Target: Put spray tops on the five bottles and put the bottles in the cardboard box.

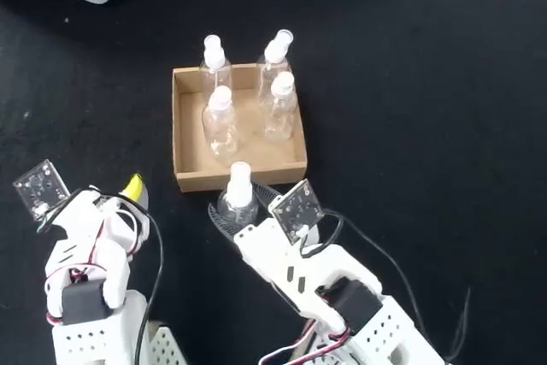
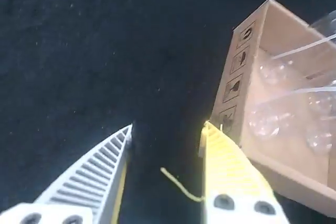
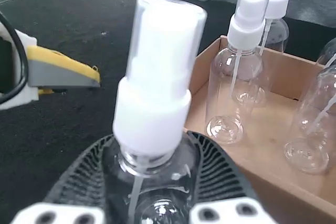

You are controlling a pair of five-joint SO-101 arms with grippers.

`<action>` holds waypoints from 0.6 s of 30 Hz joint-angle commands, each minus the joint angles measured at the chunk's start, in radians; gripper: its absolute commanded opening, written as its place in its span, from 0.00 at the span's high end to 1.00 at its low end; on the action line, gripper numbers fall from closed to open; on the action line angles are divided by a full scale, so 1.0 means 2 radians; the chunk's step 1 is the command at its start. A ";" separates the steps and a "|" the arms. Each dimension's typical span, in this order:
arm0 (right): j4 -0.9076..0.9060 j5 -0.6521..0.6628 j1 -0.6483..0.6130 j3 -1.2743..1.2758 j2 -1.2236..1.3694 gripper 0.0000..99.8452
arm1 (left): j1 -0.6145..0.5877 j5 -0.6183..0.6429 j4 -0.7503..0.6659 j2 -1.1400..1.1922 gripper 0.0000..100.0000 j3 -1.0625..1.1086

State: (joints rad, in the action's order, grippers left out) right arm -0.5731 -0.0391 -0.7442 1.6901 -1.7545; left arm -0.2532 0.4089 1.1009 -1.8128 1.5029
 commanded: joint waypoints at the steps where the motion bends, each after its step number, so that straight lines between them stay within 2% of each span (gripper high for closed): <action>1: -0.002 0.001 0.011 -0.001 -0.009 0.99 | -0.001 -0.004 -0.022 -0.007 0.81 0.009; 10: -0.016 0.001 0.011 -0.003 -0.011 0.99 | -0.004 -0.004 -0.185 -0.006 0.81 0.099; 13: -0.016 0.001 0.017 -0.006 -0.011 0.99 | -0.004 -0.004 -0.186 -0.006 0.81 0.099; 18: -0.016 0.001 0.065 -0.026 -0.011 0.99 | -0.004 -0.004 -0.186 -0.006 0.81 0.099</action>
State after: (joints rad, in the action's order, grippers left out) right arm -0.6053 -0.0391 -0.6859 1.6901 -1.7545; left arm -0.2547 0.4058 0.7526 -1.8098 1.6747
